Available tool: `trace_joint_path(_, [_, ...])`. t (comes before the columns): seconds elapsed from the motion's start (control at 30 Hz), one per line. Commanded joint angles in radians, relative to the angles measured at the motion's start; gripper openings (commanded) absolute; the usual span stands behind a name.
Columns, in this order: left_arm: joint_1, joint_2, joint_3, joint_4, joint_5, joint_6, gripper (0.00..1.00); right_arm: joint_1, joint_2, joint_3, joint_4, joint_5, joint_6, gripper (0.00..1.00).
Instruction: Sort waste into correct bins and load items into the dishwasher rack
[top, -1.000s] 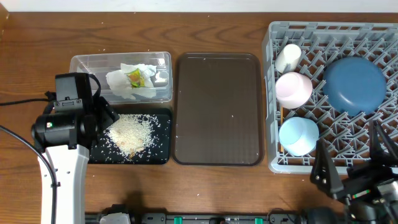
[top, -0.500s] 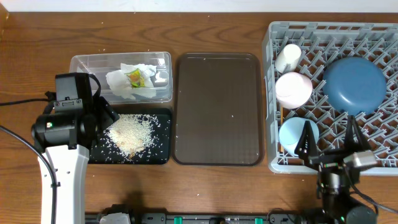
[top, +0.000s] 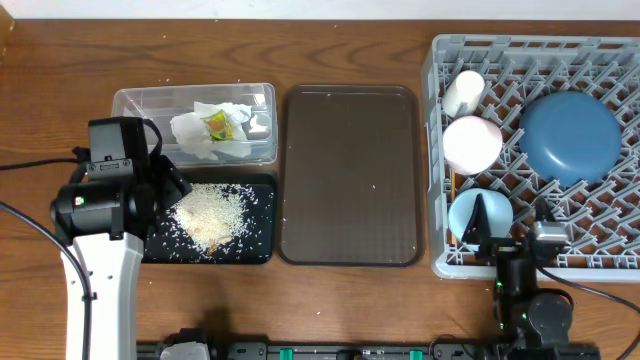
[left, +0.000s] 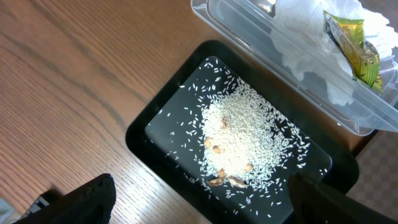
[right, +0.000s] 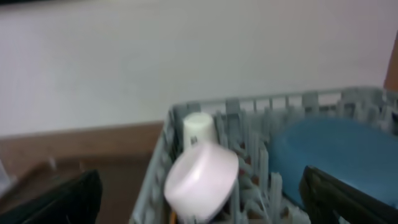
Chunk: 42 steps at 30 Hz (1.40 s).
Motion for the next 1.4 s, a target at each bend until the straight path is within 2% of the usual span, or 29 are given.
trace_joint_path(0.0, [0.005,-0.002,0.02,-0.003,-0.012,-0.002,0.91,0.015,-0.007,-0.001,-0.051,0.026,-0.064,0.99])
trace_joint_path(0.17, [0.005,-0.002,0.02,-0.003,-0.012,-0.002,0.91,0.009,-0.007,-0.001,-0.098,0.077,-0.084,0.99])
trace_joint_path(0.4, [0.005,-0.002,0.02,-0.003,-0.012,-0.002,0.91,-0.051,-0.007,-0.001,-0.109,-0.044,-0.235,0.99])
trace_joint_path(1.37, [0.005,-0.002,0.02,-0.003,-0.012,-0.002,0.91,-0.064,-0.007,-0.001,-0.109,-0.042,-0.235,0.99])
